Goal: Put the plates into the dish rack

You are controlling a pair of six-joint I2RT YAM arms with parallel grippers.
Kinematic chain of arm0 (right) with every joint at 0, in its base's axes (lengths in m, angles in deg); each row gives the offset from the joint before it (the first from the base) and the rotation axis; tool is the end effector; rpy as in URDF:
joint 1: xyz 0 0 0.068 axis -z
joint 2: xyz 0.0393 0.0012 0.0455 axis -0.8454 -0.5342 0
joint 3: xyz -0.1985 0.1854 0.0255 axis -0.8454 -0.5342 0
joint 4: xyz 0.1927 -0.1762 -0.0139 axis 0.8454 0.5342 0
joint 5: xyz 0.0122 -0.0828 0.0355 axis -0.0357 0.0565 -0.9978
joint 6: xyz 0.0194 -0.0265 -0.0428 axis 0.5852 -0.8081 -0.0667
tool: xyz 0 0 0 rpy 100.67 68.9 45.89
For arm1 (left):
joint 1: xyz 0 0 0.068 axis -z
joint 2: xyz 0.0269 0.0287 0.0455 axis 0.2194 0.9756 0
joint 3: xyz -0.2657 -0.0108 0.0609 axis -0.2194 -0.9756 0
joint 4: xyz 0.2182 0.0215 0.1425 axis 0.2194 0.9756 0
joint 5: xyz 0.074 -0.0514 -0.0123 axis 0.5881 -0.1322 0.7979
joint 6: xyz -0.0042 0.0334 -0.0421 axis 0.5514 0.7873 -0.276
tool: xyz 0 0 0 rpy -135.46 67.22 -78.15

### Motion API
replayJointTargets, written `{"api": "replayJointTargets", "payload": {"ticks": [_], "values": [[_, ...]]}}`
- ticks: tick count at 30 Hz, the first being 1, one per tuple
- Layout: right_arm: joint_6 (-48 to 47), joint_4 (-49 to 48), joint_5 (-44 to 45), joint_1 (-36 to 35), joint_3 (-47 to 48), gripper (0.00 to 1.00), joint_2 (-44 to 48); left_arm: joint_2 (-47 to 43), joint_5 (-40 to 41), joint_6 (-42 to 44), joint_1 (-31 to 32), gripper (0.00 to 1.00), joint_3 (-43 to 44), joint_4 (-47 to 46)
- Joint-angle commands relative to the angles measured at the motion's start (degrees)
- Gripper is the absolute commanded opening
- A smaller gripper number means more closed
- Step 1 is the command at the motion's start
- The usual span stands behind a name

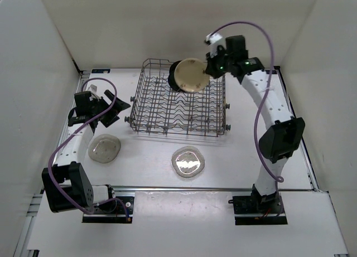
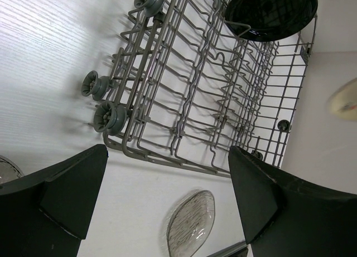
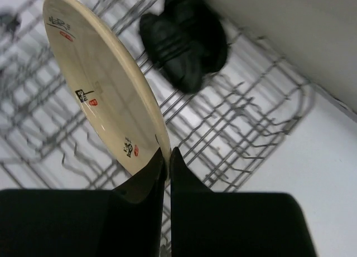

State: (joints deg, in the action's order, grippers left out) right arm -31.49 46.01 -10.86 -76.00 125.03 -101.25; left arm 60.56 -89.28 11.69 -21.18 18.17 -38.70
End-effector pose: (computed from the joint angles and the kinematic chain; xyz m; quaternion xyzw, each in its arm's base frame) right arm 0.4053 0.1433 0.4075 -0.2771 0.7974 0.1403 0.5173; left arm 0.2761 0.0253 0.2629 -0.2660 0.8493 -0.3068 0.3374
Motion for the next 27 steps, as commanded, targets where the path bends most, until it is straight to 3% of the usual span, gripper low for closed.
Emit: {"api": "replayJointTargets", "payload": {"ticks": [1, 6, 11, 14, 19, 27], "values": [[-17.95, 2.76, -1.16, -3.68, 1.46, 0.00, 1.17, -3.05, 0.33, 0.38, 0.08, 1.00, -0.28, -0.64], [-26.11, 2.76, -1.96, -6.76, 3.32, 0.00, -1.48, -2.53, 0.33, 0.91, 0.08, 1.00, -0.28, -0.64], [-30.87, -2.33, 6.90, -11.25, 1.91, 0.00, -3.32, -0.94, 0.86, 0.91, 0.08, 1.00, 0.85, -0.11], [-33.06, -7.16, 14.81, -13.18, -1.16, 0.00, -3.94, -0.32, 0.86, 0.91, 0.08, 1.00, 1.39, -0.11], [-35.44, -24.90, 24.15, -15.99, -12.67, 0.00, -2.44, 1.52, 0.86, 0.91, 0.08, 1.00, 2.96, -0.11], [-34.74, -24.31, 25.20, -15.99, -8.55, 0.00, -8.06, 2.05, 0.86, 1.43, 0.08, 1.00, 2.97, -0.11]]}}
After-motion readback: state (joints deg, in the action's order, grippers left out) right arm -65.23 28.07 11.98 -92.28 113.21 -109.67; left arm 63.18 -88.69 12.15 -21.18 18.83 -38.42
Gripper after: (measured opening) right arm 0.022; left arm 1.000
